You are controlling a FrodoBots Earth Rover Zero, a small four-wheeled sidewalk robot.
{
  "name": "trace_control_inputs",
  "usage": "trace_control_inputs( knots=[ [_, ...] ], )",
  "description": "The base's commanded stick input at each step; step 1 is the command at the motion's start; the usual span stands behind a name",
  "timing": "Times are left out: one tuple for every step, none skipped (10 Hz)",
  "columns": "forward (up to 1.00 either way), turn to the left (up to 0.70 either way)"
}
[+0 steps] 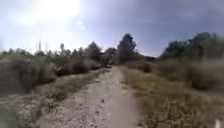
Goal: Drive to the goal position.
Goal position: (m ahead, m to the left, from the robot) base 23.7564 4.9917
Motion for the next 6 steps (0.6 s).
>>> trace_control_inputs(
  knots=[
    [0.85, 0.00],
    [0.85, 0.00],
    [0.85, 0.00],
    [0.85, 0.00],
    [0.85, 0.00],
    [0.85, 0.00]
  ],
)
